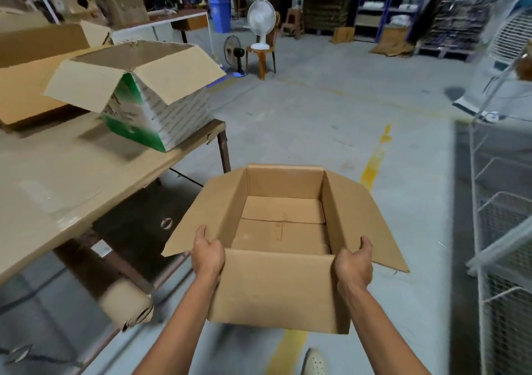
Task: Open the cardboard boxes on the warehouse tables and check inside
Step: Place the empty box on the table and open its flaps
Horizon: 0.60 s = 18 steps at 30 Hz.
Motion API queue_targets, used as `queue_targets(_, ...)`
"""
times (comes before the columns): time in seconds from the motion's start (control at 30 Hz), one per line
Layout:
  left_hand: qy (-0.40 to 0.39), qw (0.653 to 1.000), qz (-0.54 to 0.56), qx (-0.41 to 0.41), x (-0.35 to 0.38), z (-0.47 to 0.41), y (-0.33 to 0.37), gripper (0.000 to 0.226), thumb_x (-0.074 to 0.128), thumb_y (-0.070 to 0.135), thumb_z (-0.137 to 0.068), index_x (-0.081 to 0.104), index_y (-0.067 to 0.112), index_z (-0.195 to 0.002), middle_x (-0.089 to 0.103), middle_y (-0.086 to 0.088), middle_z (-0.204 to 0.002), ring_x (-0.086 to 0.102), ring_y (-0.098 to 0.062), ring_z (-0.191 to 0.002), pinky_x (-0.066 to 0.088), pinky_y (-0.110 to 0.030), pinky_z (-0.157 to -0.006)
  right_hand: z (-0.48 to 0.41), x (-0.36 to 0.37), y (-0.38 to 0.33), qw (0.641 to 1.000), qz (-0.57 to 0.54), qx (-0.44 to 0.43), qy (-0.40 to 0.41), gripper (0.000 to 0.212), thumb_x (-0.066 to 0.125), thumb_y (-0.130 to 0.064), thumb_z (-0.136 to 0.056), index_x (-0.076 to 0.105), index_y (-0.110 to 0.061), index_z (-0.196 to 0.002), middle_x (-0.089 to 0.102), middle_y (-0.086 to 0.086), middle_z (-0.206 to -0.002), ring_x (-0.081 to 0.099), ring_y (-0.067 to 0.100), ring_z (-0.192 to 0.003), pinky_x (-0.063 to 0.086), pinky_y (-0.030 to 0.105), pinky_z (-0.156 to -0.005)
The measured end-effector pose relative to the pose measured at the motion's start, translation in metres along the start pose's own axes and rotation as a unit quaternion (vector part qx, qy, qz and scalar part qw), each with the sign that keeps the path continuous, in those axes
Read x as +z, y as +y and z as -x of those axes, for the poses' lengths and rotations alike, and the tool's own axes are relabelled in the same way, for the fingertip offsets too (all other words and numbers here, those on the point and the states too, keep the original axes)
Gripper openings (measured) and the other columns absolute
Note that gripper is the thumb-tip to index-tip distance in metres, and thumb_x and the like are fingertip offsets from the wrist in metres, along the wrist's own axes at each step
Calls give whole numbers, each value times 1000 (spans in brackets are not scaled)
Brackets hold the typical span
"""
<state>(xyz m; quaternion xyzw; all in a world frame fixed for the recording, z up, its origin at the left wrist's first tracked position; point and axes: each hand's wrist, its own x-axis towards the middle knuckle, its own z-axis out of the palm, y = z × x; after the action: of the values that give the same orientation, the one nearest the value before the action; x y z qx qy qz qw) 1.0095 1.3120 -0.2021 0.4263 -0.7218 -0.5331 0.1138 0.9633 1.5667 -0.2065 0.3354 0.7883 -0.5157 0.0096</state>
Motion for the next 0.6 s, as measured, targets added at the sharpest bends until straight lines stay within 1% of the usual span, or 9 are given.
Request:
queue_targets(0.07, -16, 1000, 1, 9, 33, -12, 18, 57, 45, 8, -98, 35, 23, -152, 52, -12, -134, 48, -25, -106, 42, -41, -95, -32, -3, -12, 1000, -9, 5, 7, 67, 46, -11, -89, 30, -29, -152, 63, 17, -119, 59, 40, -101, 52, 46, -87)
queue_targets(0.17, -30, 999, 5, 14, 81, -28, 52, 58, 44, 6, -96, 38, 23, -151, 52, -12, -138, 51, -32, -118, 43, -44, -103, -82, -8, -37, 1000, -27, 14, 10, 65, 46, -12, -90, 32, -30, -151, 63, 15, -119, 59, 39, -101, 50, 42, -83)
queue_targets(0.27, -35, 999, 7, 32, 127, -41, 87, 55, 42, 5, -97, 40, 21, -150, 52, -10, -141, 50, -32, -123, 41, -38, -99, -133, -15, -62, 999, -49, 16, 16, 64, 46, -11, -91, 33, -30, -151, 62, 13, -114, 59, 38, -99, 45, 37, -77)
queue_targets(0.4, -35, 997, 26, 60, 179, -54, 136, 55, 39, 0, -97, 45, 22, -148, 50, -4, -146, 48, -28, -128, 40, -35, -100, -192, -26, -97, 997, -70, 9, 26, 64, 46, -9, -91, 33, -29, -151, 57, 6, -102, 59, 34, -93, 45, 35, -76)
queue_targets(0.53, -36, 995, 41, 81, 219, -77, 172, 55, 39, 0, -97, 49, 24, -146, 49, -2, -146, 45, -27, -132, 37, -40, -110, -238, -31, -132, 995, -90, -4, 40, 65, 45, -9, -90, 35, -31, -149, 60, 7, -94, 58, 33, -89, 42, 34, -74)
queue_targets(0.6, -30, 994, 55, 93, 239, -92, 188, 59, 38, -3, -92, 53, 25, -143, 51, -2, -146, 46, -24, -130, 37, -36, -110, -257, -30, -148, 993, -103, -14, 49, 64, 46, -10, -89, 35, -32, -148, 62, 8, -91, 58, 33, -89, 43, 35, -75)
